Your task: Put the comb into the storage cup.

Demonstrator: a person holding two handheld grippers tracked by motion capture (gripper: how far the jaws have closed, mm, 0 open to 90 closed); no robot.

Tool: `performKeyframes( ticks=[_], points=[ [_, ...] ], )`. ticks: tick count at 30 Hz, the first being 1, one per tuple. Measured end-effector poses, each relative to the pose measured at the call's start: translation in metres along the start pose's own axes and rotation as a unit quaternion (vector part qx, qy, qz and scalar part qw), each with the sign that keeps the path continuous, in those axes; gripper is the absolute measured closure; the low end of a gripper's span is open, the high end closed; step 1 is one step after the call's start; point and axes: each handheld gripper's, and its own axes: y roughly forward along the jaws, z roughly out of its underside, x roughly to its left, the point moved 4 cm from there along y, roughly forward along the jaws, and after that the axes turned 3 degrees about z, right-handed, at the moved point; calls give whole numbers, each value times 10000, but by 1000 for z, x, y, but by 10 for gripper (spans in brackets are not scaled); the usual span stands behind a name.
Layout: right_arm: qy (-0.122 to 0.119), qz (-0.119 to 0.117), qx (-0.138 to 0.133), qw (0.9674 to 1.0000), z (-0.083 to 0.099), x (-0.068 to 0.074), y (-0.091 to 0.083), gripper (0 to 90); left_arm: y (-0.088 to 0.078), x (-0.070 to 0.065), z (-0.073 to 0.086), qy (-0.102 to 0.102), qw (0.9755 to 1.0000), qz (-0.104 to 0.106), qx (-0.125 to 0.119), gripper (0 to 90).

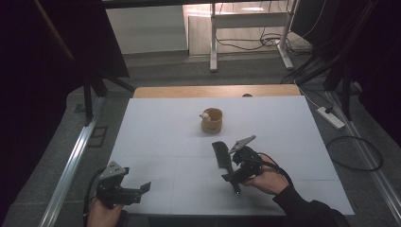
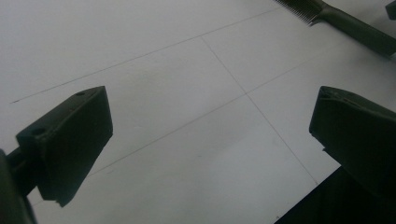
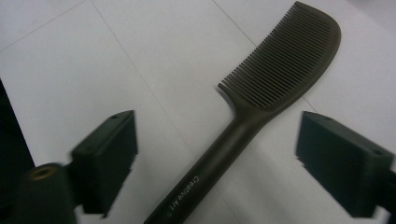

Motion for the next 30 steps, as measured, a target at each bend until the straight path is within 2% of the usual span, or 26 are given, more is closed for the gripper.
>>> performKeyframes(
  ticks=[3, 4, 5, 6, 7, 8, 9, 14, 19, 20, 24, 30],
  points=[
    [-45, -96, -23, 9999, -1, 1, 0, 363, 0, 0, 0, 2, 10000, 0, 1, 2],
    [-45, -96, -23, 9999, -1, 1, 0, 363, 0, 0, 0, 2, 10000, 0, 1, 2],
    [-70, -147, -10, 9999, -1, 1, 0, 414, 0, 0, 0, 0, 10000, 1, 0, 2],
    [-80, -269, 8, 9996, -2, 2, 0, 516, 0, 0, 0, 0, 10000, 2, -1, 2],
    [-93, -295, 7, 9995, -2, 2, 1, 558, 0, 0, 0, 0, 10000, 2, -1, 2],
    [-93, -295, 7, 9995, -2, 2, 1, 558, 0, 0, 0, 0, 10000, 2, -1, 2],
    [-117, -376, 56, 9992, -3, 2, 2, 664, 0, 0, 0, 2, 10000, 1, -1, 2],
    [-260, -502, 68, 9984, -4, 2, 4, 887, 0, 0, 0, 5, 10000, 9, -2, 2],
    [-300, -568, 83, 9979, -4, 3, 4, 900, 0, 0, 0, 8, 10000, 17, -6, 2],
    [-409, -539, 107, 9977, -3, 4, 6, 900, 0, 0, 0, 10, 10000, 18, -6, 3],
    [-516, -501, 149, 9973, -1, 8, 9, 900, -1, 0, 0, 10, 10000, 11, -19, 3],
    [-548, -498, 228, 9970, 2, 11, 15, 900, 0, -1, 0, 21, 10000, -12, -28, 3]
  ],
)
